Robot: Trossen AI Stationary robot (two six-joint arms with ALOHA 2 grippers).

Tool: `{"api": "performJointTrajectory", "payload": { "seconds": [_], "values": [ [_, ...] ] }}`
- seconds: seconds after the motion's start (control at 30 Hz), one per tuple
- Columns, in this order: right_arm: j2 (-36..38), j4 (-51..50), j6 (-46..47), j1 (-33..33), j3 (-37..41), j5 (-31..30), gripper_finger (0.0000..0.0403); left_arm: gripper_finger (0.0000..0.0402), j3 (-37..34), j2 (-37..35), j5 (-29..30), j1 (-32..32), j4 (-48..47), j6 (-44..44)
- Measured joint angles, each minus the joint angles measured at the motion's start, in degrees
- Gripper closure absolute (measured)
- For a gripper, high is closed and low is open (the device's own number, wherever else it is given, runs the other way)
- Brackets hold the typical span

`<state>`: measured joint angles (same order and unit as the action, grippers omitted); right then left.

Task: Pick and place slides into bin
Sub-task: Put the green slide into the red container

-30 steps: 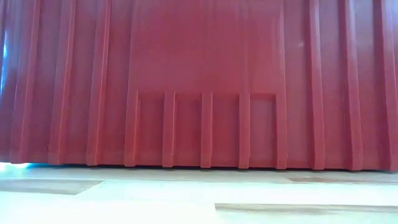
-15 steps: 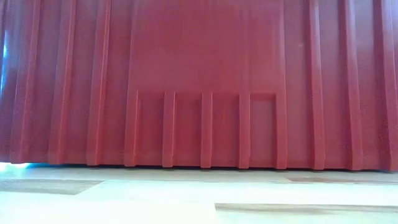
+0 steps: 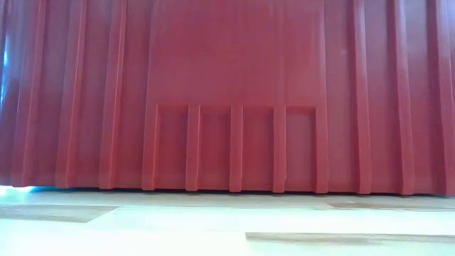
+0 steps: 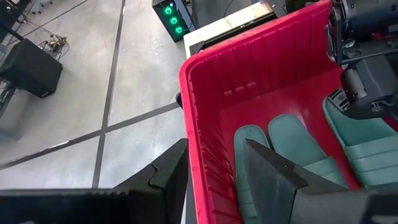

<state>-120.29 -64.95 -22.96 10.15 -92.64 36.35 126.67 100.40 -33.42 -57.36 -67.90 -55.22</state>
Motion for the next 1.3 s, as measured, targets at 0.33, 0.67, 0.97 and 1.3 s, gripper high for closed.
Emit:
{"api": "performJointTrajectory", "payload": {
  "seconds": [0.33, 0.67, 0.97, 1.3],
  "values": [
    [0.0, 1.08, 1.37, -0.08, 0.0, -4.39, 0.0308, 0.0264, 0.0, 0.0, -0.01, 0.0, -1.02, 0.0],
    [0.02, 2.39, 3.18, -0.33, 0.02, -8.67, 0.0252, 0.0263, -0.02, 0.0, -0.01, 0.0, -1.75, -0.06],
    [0.02, 1.78, 3.56, -1.68, 0.02, -9.34, 0.0215, 0.0263, -0.02, 0.0, -0.01, 0.0, -1.75, -0.48],
    [0.02, 2.26, 6.16, -0.15, 0.02, -9.41, 0.0212, 0.0263, -0.02, 0.0, -0.01, 0.0, -2.88, -0.48]
  ]
}}
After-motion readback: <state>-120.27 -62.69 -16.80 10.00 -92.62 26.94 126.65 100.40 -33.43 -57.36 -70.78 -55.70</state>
